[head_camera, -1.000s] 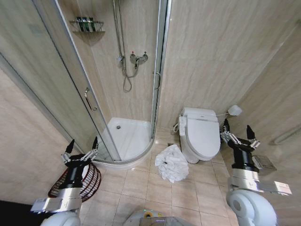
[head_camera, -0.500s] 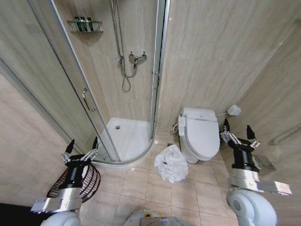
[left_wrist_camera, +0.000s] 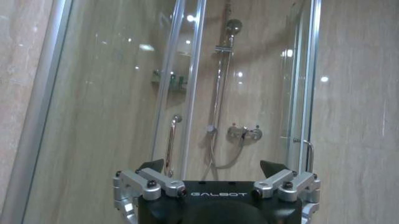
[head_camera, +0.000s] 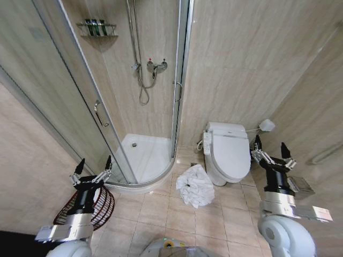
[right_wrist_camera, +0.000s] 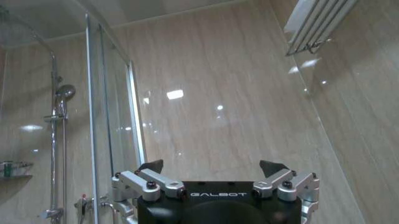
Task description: Discard the used towel into the hamper.
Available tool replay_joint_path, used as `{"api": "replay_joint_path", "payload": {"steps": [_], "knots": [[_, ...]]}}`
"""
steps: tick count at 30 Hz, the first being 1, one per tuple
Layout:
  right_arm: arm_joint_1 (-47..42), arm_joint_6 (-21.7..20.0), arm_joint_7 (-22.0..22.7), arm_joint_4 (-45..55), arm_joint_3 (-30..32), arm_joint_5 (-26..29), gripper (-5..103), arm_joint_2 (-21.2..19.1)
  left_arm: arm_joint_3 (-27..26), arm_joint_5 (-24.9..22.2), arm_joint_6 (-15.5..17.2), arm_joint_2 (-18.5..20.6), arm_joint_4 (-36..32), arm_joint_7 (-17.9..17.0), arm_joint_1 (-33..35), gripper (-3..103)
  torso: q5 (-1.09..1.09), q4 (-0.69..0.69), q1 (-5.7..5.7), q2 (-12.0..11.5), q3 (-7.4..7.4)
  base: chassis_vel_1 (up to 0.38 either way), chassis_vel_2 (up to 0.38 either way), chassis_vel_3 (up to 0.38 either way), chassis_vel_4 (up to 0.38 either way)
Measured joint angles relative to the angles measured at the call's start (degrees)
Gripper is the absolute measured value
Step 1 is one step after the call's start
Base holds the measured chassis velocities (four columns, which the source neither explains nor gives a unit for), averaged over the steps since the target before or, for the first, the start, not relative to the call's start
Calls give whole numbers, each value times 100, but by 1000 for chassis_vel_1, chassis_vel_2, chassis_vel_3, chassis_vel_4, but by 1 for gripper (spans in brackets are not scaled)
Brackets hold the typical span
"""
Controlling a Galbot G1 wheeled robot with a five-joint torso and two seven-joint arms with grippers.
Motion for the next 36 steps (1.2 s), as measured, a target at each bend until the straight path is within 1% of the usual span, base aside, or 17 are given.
{"api": "replay_joint_path", "payload": {"steps": [36], "knots": [[0, 0, 0, 0, 1, 0, 100, 0, 0, 0, 0, 0, 0, 0, 0, 100, -1, -1, 0, 0, 0, -8, -6, 5, 7]]}}
